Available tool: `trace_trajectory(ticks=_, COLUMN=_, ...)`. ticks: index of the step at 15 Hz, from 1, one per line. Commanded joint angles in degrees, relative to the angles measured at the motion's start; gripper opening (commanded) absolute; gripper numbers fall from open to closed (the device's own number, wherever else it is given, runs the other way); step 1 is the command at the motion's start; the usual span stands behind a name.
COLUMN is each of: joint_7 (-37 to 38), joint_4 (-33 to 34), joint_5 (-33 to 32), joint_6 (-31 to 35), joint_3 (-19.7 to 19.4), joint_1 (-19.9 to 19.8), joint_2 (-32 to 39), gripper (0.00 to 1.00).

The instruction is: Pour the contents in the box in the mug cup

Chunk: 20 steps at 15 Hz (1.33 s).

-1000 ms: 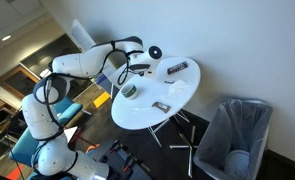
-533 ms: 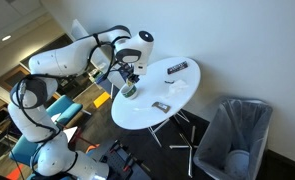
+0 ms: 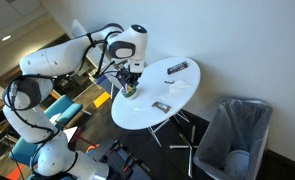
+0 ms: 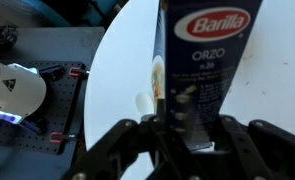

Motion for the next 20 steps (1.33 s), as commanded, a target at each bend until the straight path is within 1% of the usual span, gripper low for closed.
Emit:
trace_trajectory(ticks=1, joint_7=0.6, joint_4=-0.1, joint_5=-1.3, joint_6=1.2, joint_3=0.4, joint_1=0.9, joint_2=0.1, gripper=0.13)
trace_trajectory(ticks=5, joint_7=0.5, joint_4=-3.5, joint_5=-11.0, joint_6=10.6, joint_3=1.4, joint_1=5.2, joint_2=-3.4, gripper=0.13)
trace_trajectory(ticks=9, joint_7=0.7, joint_4=-5.8, joint_5=-19.1, joint_6=17.1, joint_3=2.9, joint_1=8.5, joint_2=-5.3, gripper=0.13)
trace_trajectory(ticks=16, joint_7=3.0, joint_4=-12.2, joint_5=-28.2, joint_6=28.1, joint_3=5.6, joint_1=11.8, joint_2=-9.5, gripper=0.13)
trace_trajectory(ticks=20, joint_7=6.1, joint_4=-15.3, joint_5=-32.4, joint_6=32.2, joint_3=7.2, joint_1=13.1, joint_2=-11.7, gripper=0.13)
